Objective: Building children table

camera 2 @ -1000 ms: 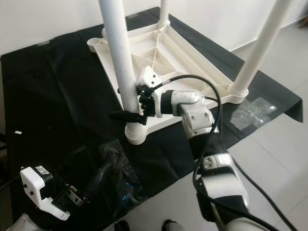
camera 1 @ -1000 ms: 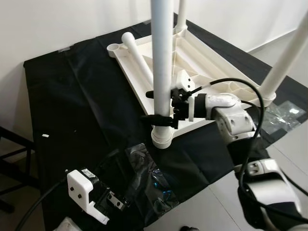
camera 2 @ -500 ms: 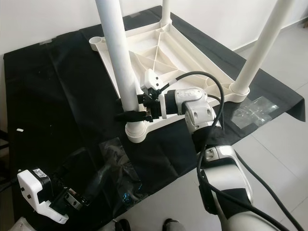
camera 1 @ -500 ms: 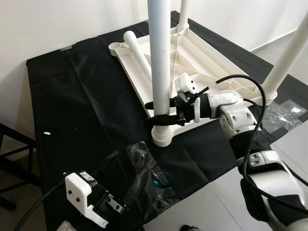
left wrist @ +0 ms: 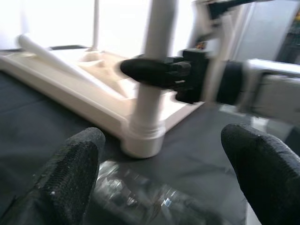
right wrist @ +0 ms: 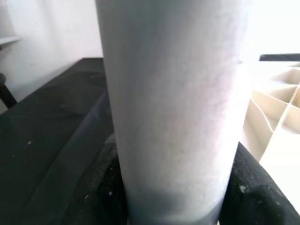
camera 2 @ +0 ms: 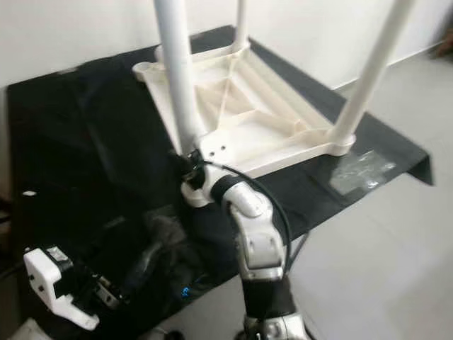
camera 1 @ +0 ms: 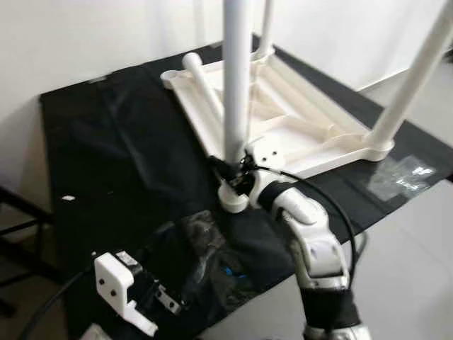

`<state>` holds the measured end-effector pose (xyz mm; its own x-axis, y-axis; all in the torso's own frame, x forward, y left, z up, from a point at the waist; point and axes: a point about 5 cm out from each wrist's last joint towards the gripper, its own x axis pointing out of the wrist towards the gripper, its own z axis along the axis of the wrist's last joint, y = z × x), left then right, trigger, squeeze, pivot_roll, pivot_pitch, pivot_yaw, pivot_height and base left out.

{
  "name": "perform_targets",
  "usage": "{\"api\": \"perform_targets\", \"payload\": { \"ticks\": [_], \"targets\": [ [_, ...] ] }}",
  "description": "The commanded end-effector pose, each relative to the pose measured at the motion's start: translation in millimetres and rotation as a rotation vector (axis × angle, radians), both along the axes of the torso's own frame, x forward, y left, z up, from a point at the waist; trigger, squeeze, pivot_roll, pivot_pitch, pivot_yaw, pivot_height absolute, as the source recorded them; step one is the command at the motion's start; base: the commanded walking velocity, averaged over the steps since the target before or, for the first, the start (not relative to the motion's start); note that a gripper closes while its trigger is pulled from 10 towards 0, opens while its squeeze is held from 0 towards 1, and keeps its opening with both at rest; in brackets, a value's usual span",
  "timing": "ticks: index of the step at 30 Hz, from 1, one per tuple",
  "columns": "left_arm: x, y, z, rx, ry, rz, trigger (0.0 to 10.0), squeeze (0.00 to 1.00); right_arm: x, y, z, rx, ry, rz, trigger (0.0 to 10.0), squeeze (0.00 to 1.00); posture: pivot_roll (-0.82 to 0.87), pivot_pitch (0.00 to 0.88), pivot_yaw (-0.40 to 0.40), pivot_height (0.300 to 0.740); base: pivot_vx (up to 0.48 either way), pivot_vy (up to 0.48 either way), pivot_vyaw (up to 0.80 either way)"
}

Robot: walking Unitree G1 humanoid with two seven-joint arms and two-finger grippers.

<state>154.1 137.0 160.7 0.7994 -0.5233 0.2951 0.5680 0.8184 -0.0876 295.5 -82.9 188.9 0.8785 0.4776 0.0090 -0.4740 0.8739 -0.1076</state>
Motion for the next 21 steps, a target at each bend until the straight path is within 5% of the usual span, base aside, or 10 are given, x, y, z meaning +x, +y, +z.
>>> {"api": "perform_targets", "payload": {
  "ticks": [1,3,4,5,6,8,9,19,20,21],
  "targets": [
    [1.6,2.7,-4,0.018,0.013,0.0,10.0,0.0,-11.3,3.0,-44,-0.024,0.231,-0.012,0.0,0.0,-0.01,0.173,0.055,0.74,0.0,0.0,0.0],
    [3.9,3.1,-5,0.016,0.017,-0.004,10.0,0.0,-16.0,11.8,-44,-0.027,0.225,0.057,0.0,0.0,0.0,0.168,0.048,0.74,0.0,0.0,0.0],
    [5.9,3.1,-6,0.012,0.018,-0.007,10.0,0.0,-13.7,15.3,-43,-0.039,0.209,0.086,2.0,0.0,-0.01,0.162,0.044,0.74,0.0,0.0,0.0],
    [5.9,3.1,-6,0.012,0.018,-0.007,10.0,0.0,-13.7,15.3,-43,-0.039,0.209,0.086,2.0,0.0,-0.01,0.162,0.044,0.74,0.0,0.0,0.0],
    [7.0,3.1,-6,0.01,0.018,-0.006,10.0,0.0,-11.5,16.5,-41,-0.049,0.208,0.101,10.0,0.0,0.0,0.161,0.042,0.74,0.0,0.0,0.0],
    [7.5,3.4,-7,0.009,0.015,0.002,10.0,0.0,-10.9,17.9,-37,-0.051,0.206,0.108,10.0,0.0,-0.01,0.156,0.043,0.74,0.0,0.0,0.0],
    [8.2,3.8,-6,0.009,0.01,0.015,10.0,0.0,-8.0,19.6,-27,-0.038,0.199,0.145,10.0,1.0,0.0,0.155,0.041,0.74,0.0,0.0,0.0],
    [8.9,1.9,-5,0.004,0.007,0.008,10.0,0.0,-8.3,29.4,20,-0.057,0.057,0.615,10.0,1.0,0.0,0.166,0.04,0.74,0.0,0.0,0.0],
    [8.8,1.6,-5,0.003,0.006,0.007,10.0,0.0,-9.1,24.2,25,-0.183,-0.003,0.764,10.0,0.01,0.0,0.169,0.039,0.74,0.0,0.0,0.0],
    [8.5,1.3,-5,0.002,0.005,0.007,10.0,0.0,-7.6,18.4,28,-0.254,-0.02,0.867,10.0,0.0,0.0,0.174,0.042,0.74,0.0,0.0,0.0]
  ]
}}
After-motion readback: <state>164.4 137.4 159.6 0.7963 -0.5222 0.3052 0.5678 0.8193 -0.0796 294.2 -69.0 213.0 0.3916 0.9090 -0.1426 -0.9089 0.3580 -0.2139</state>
